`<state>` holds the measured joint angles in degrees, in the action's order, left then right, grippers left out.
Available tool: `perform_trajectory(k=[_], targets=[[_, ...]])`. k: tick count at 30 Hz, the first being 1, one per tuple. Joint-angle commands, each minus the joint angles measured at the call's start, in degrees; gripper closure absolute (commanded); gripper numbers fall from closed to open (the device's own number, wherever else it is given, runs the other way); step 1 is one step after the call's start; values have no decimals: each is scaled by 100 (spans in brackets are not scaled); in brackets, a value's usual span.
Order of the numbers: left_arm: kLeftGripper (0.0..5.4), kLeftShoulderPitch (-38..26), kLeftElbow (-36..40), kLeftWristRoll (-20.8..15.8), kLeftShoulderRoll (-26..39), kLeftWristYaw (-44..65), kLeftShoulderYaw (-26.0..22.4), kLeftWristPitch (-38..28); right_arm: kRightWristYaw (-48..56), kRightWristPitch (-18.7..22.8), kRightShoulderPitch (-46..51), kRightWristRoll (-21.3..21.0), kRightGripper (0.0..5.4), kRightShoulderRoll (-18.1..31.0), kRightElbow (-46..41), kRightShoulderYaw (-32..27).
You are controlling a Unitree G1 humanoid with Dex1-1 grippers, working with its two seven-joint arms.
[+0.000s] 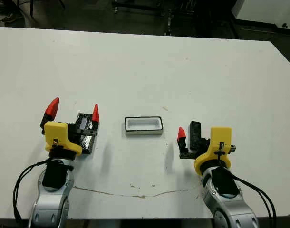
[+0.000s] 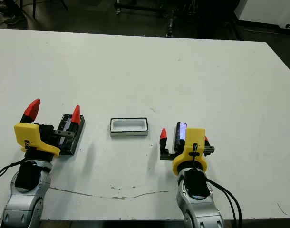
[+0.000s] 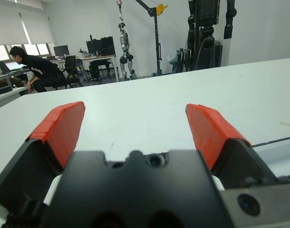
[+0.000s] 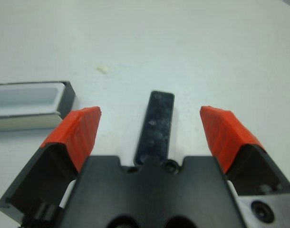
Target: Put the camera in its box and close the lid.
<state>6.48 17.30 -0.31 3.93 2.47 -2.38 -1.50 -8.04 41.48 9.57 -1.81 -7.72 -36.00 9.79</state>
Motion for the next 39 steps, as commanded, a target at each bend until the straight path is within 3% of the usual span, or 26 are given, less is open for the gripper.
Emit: perform_trajectory(k=[1,15,21,29,39], targets=[[1,63,16,-55,-13,16,-5,85,-73,82,40,68,0,-142,96,-98],[1,76,38,27,26,4,19,115,-114,160,46,172,0,-167,255,-138],[0,74,31,39,11,-8,37,110,-106,181,52,222,59,-134,277,-147],[0,75,33,-5,21,26,29,117,-123,288,30,279,83,-155,297,-172],[0,67,57,50,31,-1,39,150,-157,411,-24,351,210,-163,348,-217]])
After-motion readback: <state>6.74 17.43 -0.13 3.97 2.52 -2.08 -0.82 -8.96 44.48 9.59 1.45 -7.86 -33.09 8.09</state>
